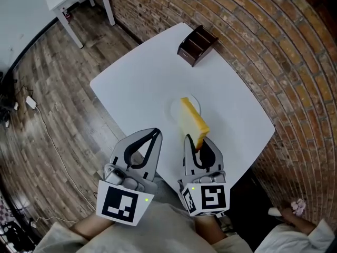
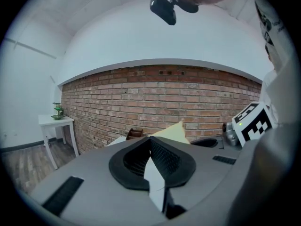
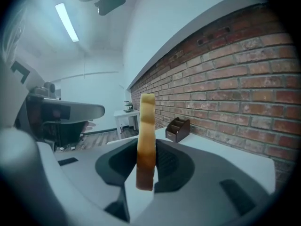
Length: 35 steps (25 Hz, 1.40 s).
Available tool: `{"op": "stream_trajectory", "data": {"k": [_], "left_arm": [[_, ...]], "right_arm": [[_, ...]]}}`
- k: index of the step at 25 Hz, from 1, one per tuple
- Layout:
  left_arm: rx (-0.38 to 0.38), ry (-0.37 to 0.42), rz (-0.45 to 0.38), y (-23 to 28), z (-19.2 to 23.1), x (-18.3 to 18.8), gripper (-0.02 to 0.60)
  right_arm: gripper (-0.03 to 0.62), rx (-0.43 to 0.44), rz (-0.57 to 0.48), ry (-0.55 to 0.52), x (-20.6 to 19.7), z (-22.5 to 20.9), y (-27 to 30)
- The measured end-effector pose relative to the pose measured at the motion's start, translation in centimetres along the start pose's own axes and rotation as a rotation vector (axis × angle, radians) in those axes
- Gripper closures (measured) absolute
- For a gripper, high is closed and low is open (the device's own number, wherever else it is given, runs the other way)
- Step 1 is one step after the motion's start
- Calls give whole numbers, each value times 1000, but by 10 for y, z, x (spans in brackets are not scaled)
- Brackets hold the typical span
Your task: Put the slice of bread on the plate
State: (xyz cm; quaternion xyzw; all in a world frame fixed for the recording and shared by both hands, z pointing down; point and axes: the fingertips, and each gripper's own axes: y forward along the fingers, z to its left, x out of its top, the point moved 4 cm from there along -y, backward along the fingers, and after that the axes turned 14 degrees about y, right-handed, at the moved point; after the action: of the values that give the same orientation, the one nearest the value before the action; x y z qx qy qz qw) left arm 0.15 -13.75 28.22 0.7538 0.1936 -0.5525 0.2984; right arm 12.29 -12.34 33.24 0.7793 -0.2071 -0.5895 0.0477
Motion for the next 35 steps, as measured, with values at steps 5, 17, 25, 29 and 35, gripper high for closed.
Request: {"op": "stream_trajectory", "data": {"k": [5,17,25,29,35], "left_arm": [[11,-18,23,8,5,-8,572],[16,-21,54,26,19,-19,572],[0,-2,72,29,21,-22,572],[-19,3,88,30,18,-27,572],[-29,2,93,33,16,-28,572]], "right_arm": [[500,20,25,16,-7,-7,19],[500,32,84,63,-29,-21,57],[500,38,124,106,-42,-29,72],[500,40,138,117,-48,-33,79],[500,49,157,121,-52,-38,88]]}}
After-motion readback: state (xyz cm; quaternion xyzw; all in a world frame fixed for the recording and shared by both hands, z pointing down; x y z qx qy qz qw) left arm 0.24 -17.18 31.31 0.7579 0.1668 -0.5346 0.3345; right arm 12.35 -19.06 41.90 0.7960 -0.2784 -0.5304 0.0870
